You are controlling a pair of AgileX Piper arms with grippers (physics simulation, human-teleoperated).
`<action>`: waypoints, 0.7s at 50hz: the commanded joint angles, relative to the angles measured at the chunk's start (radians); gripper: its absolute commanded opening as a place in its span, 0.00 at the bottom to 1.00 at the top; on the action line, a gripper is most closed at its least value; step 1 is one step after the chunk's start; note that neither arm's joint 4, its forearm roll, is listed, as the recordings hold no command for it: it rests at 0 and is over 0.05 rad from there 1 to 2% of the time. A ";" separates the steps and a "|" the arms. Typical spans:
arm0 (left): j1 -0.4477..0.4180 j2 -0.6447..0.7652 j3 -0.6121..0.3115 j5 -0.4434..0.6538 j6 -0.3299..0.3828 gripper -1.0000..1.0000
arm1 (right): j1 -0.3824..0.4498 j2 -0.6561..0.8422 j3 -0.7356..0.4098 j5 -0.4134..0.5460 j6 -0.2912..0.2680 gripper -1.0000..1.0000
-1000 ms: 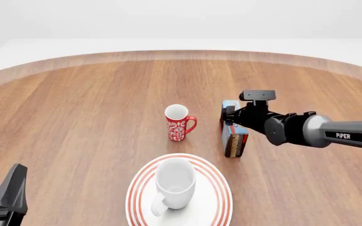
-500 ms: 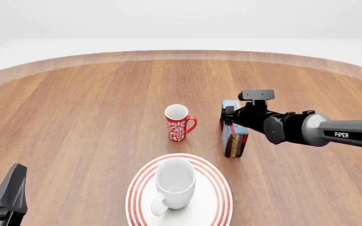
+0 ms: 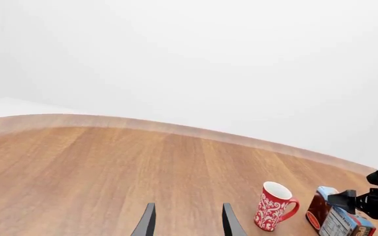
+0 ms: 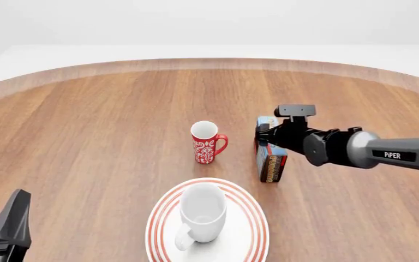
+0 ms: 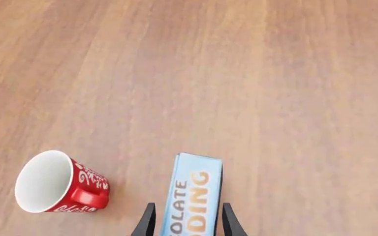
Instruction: Pick up the white mug and put it on the plate, and put the chocolate pudding to the right of the plate.
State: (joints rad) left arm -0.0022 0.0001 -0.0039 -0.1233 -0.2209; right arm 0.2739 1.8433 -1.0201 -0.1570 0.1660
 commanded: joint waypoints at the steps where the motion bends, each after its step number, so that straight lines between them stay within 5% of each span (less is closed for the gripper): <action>1: 0.000 0.000 0.000 0.000 -0.001 1.00 | 0.005 0.009 -0.011 0.018 0.008 1.00; 35: -0.001 0.000 0.001 -0.001 -0.004 1.00 | -0.004 0.016 -0.023 0.046 0.009 1.00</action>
State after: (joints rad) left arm -0.0026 0.0001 -0.0032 -0.1239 -0.2248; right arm 0.2735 1.8550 -1.0425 -0.1186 0.1803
